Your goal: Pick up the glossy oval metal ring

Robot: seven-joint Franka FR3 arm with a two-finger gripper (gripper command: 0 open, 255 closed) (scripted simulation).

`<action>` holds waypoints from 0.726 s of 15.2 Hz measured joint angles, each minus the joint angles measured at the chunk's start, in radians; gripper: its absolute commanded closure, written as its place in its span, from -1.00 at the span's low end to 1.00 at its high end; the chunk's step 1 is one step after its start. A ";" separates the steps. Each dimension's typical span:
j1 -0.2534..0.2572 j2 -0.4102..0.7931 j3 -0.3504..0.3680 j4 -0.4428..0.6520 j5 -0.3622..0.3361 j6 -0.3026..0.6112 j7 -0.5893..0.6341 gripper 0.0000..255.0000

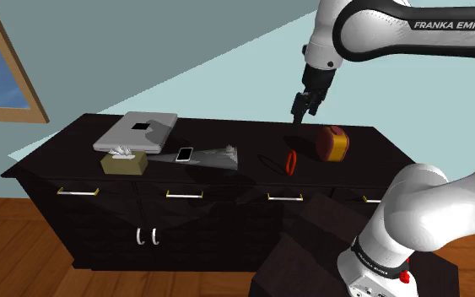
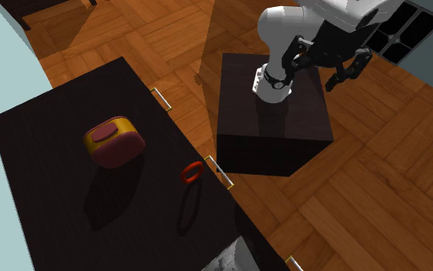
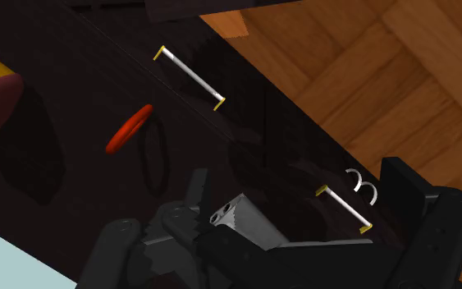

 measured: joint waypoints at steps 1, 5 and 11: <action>0.000 0.000 0.000 0.000 0.000 0.000 0.000 -1.00; -0.021 0.080 -0.046 -0.002 -0.018 0.063 -0.025 -1.00; -0.056 0.272 -0.141 0.028 -0.043 0.188 -0.084 -1.00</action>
